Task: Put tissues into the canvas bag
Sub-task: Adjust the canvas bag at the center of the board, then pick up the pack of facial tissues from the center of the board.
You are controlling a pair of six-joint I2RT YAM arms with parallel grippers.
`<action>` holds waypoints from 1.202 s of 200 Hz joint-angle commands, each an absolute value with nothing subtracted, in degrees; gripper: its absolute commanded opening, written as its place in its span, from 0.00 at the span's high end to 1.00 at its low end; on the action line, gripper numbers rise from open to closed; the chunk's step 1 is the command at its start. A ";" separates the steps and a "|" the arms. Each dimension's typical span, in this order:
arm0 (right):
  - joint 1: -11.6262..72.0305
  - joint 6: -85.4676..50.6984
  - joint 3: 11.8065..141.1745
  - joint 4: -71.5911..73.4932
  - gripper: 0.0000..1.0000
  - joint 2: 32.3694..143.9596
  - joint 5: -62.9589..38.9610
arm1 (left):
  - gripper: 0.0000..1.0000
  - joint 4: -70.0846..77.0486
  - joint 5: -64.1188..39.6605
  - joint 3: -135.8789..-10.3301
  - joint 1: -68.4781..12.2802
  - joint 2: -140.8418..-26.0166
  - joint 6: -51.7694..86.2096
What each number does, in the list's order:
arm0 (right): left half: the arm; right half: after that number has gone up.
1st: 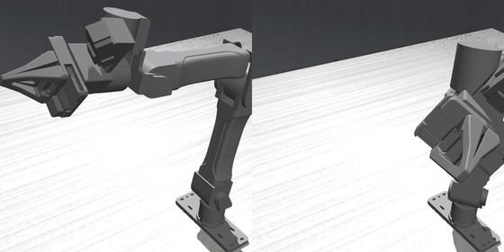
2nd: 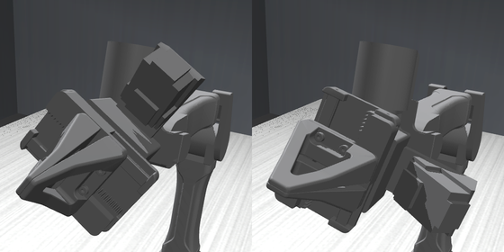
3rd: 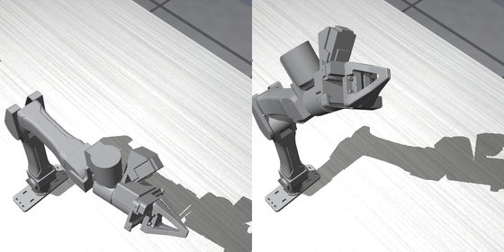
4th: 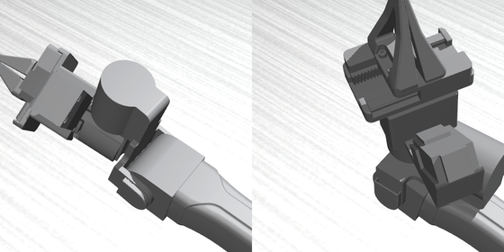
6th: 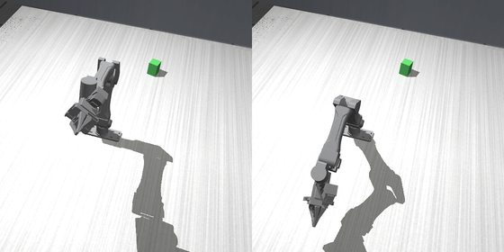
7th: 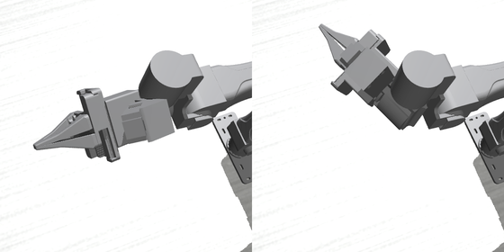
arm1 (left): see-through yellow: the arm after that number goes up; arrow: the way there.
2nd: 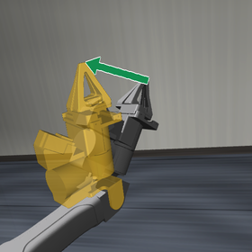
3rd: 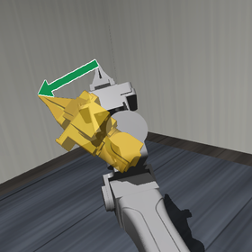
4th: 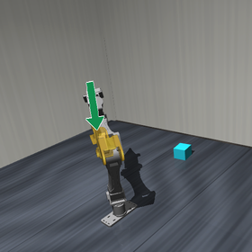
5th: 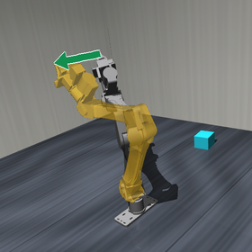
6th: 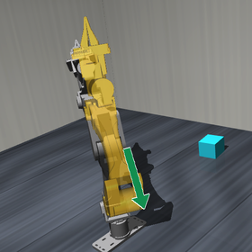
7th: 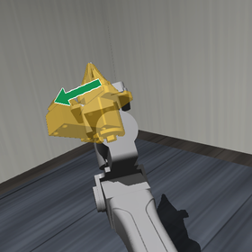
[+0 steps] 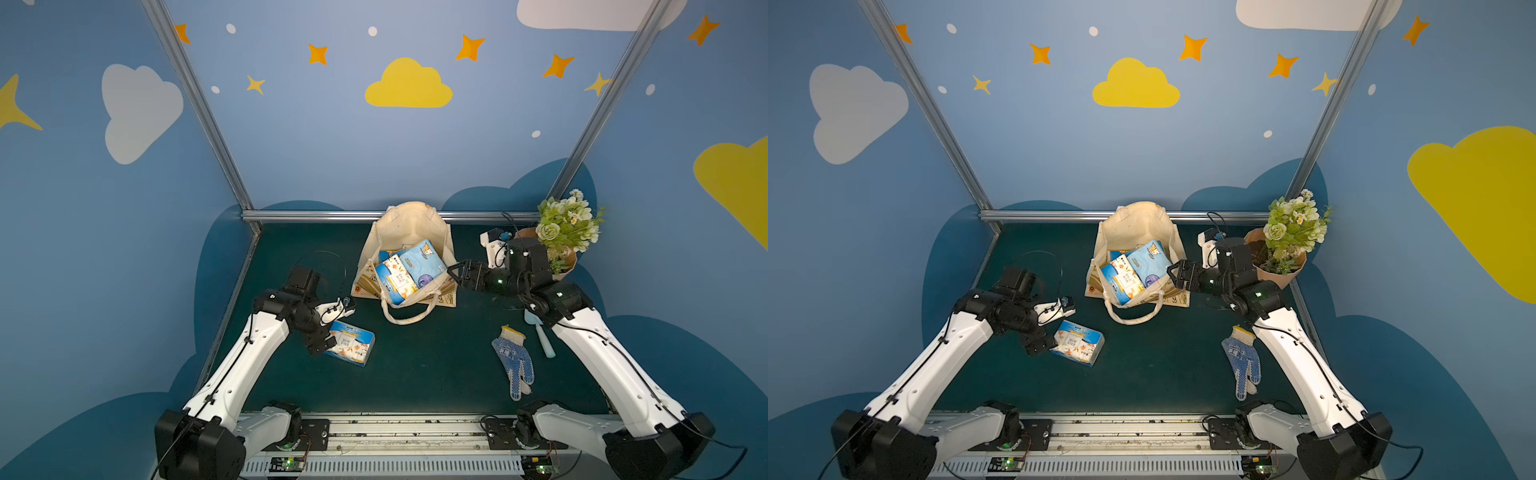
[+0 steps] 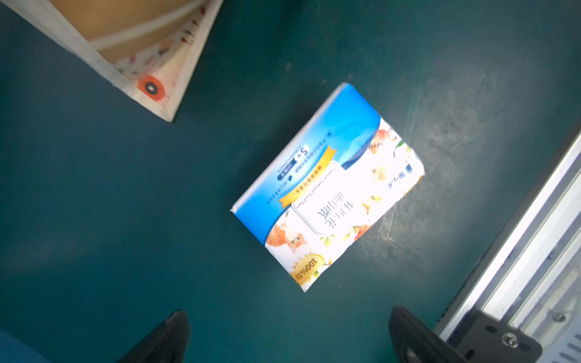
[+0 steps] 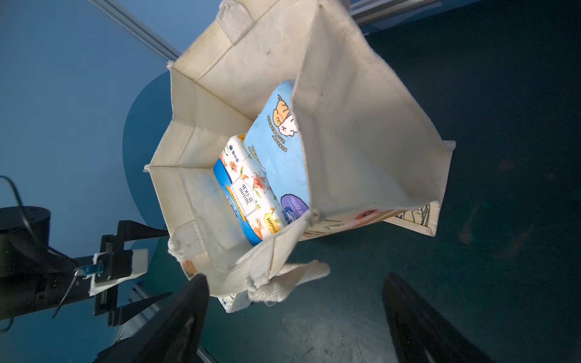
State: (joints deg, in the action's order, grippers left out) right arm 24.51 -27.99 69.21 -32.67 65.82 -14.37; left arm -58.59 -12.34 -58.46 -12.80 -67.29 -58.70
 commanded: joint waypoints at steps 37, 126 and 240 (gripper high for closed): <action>23.63 -26.91 69.05 -35.87 0.12 65.27 -14.39 | 0.00 -58.69 -21.55 -56.05 -11.90 -69.93 -69.06; 23.60 -32.17 65.59 -40.13 0.12 56.35 -10.08 | 0.00 -58.15 -31.07 -64.30 -10.68 -86.42 -80.02; 23.60 -35.26 63.38 -42.97 0.12 53.29 -7.57 | 0.00 -57.65 -30.92 -66.45 -13.03 -94.37 -90.95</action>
State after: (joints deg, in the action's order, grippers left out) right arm 23.73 -34.81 63.61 -41.54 54.30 -9.02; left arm -60.60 -30.35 -68.36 -12.38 -95.64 -89.71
